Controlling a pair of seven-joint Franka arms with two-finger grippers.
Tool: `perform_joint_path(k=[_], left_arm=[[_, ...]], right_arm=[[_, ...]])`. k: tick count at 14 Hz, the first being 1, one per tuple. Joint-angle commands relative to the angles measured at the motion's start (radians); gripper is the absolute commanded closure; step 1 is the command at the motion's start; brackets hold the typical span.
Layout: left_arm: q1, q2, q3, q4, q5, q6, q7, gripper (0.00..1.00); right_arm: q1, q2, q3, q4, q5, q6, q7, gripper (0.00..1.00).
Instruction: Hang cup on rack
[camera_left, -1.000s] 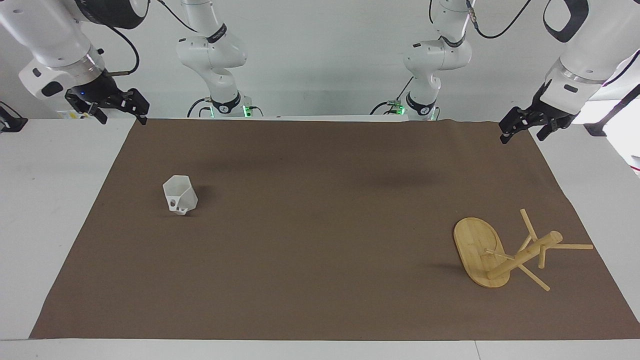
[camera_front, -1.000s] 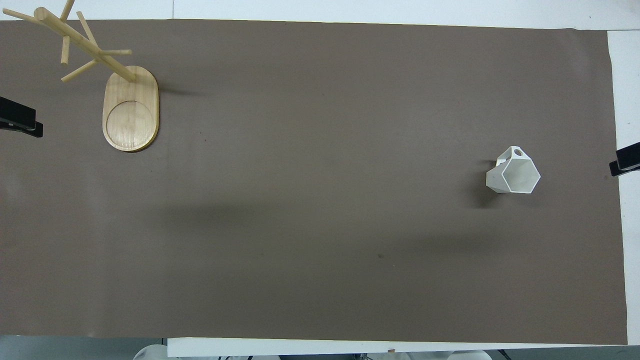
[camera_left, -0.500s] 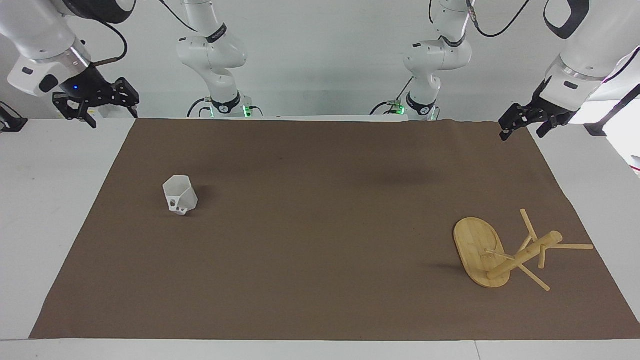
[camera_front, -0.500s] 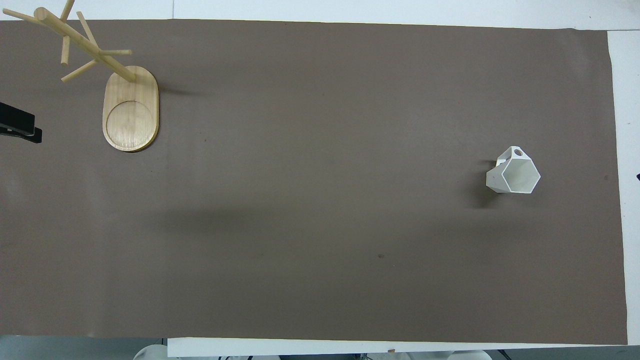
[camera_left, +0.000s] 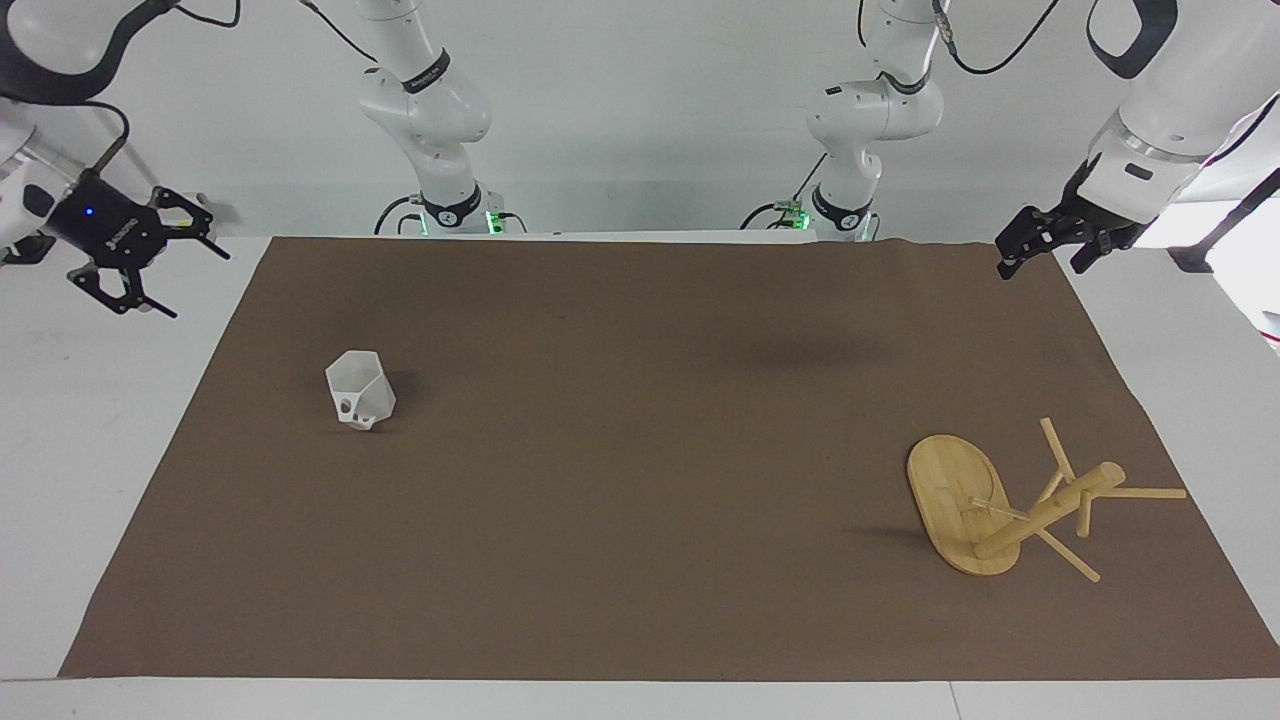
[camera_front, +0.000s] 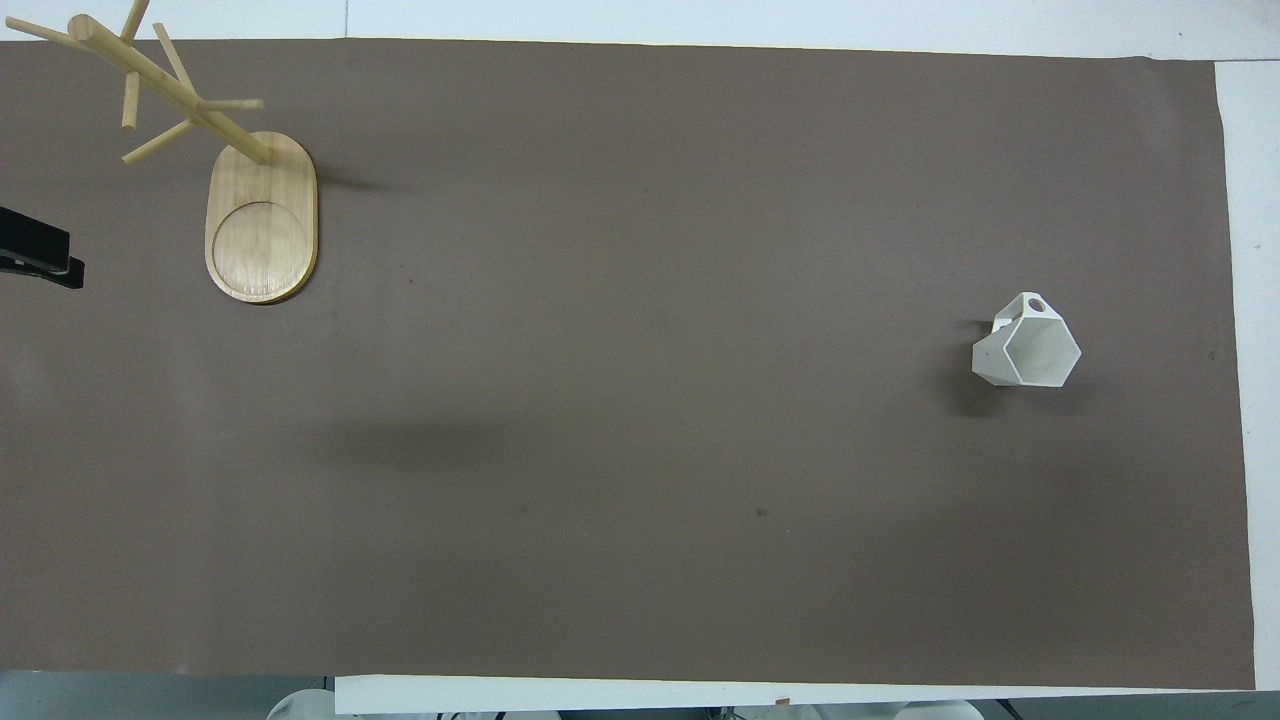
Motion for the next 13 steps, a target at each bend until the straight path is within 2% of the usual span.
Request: perform_joint_path(k=[1,4,5,10,13], left_arm=[[0.011,-0.027,-0.004,-0.028,-0.001,-0.005,0.012,0.0],[0.009,-0.027,-0.004,-0.028,-0.001,-0.005,0.012,0.0],[0.011,-0.027,-0.004,-0.028,-0.001,-0.005,0.012,0.0],[0.011,-0.027,-0.004,-0.028,-0.001,-0.005,0.012,0.0],[0.011,-0.027,-0.004,-0.028,-0.001,-0.005,0.012,0.0]], right_arm=[[-0.068,0.117,0.012,0.037,0.149,-0.054,-0.207,0.0],[-0.151,0.27,0.021,0.072,0.265,-0.153,-0.406,0.0],[-0.156,0.318,0.027,0.106,0.269,-0.175,-0.469,0.0],[-0.183,0.496,0.052,0.111,0.397,-0.229,-0.626,0.0],[-0.177,0.535,0.056,0.086,0.417,-0.238,-0.721,0.0]])
